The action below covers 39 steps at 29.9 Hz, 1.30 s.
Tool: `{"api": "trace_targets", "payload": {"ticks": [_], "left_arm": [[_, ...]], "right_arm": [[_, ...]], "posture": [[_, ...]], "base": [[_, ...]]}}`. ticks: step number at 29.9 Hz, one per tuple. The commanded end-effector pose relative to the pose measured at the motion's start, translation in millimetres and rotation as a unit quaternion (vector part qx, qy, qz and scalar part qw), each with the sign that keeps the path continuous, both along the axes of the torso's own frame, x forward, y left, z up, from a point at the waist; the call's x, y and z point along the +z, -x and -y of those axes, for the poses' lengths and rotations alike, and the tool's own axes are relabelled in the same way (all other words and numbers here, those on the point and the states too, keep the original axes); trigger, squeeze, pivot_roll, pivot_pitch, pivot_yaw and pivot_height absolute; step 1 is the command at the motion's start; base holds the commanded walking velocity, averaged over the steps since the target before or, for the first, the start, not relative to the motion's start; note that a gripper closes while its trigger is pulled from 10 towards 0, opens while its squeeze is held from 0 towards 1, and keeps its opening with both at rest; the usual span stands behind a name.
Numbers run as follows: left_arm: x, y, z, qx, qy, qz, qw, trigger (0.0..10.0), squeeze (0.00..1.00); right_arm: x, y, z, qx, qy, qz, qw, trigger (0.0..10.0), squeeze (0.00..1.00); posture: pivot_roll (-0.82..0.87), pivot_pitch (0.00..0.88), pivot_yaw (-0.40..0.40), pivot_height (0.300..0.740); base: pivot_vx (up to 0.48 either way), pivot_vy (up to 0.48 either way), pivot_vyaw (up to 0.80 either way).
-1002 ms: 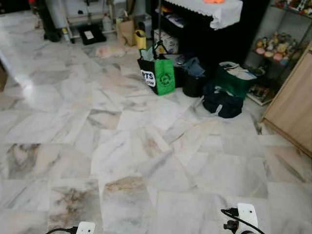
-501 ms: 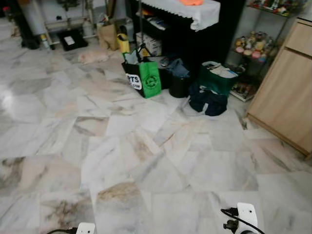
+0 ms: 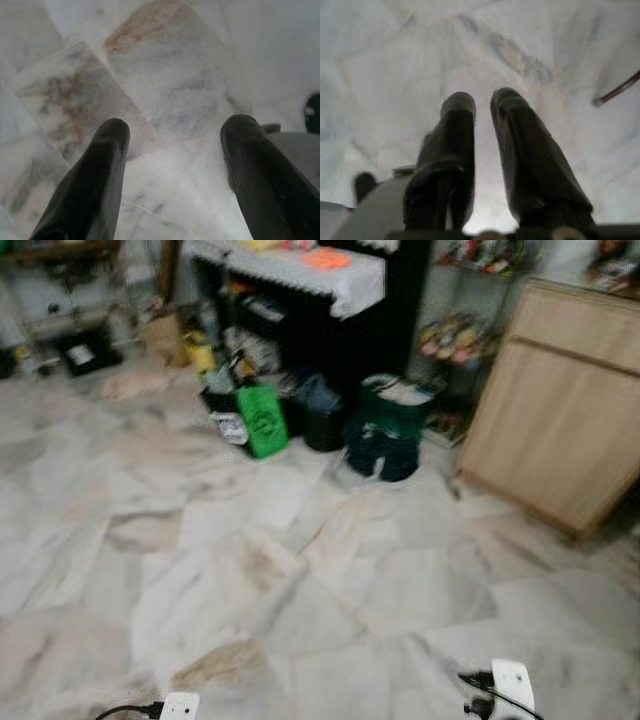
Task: Setting the table
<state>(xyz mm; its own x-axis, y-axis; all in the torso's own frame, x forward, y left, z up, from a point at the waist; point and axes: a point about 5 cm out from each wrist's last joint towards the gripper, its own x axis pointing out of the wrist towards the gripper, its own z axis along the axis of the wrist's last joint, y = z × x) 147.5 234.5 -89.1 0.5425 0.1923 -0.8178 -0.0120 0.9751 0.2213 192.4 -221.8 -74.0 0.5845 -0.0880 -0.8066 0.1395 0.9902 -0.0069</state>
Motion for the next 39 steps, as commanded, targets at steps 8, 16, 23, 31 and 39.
{"api": "trace_targets", "payload": {"ticks": [8,16,23,31,39], "left_arm": [[16.2,-48.0,23.6,0.006,0.089,0.06,0.994,10.0,0.0],[14.4,-44.5,23.6,-0.004,0.087,0.051,0.995,10.0,0.0],[14.0,-43.9,23.8,-0.007,0.087,0.049,0.995,10.0,0.0],[13.9,-44.3,25.7,-0.01,0.089,0.049,0.995,10.0,0.0],[14.4,-45.2,25.1,-0.033,0.067,0.045,0.996,10.0,0.0]], "right_arm": [[-13.6,20.8,-18.8,-0.024,-0.024,-0.022,0.999,10.0,0.0],[-13.9,21.1,-19.8,-0.025,-0.024,-0.023,0.999,10.0,0.0],[-13.9,21.0,-19.7,-0.024,-0.021,-0.024,0.999,10.0,0.0],[-14.0,21.1,-19.7,-0.025,-0.022,-0.026,0.999,10.0,0.0],[-13.3,20.5,-18.0,-0.04,-0.011,-0.018,0.999,10.0,0.0]], "posture": [[-0.09,0.101,0.048,0.74],[-0.09,0.102,0.052,0.74],[-0.09,0.102,0.052,0.74],[-0.09,0.102,0.05,0.74],[-0.09,0.105,0.052,0.74]], "base": [[0.0,0.0,-0.79],[0.0,0.0,-0.79],[0.0,0.0,-0.79],[0.0,0.0,-0.79],[0.0,-0.04,-0.49]]}}
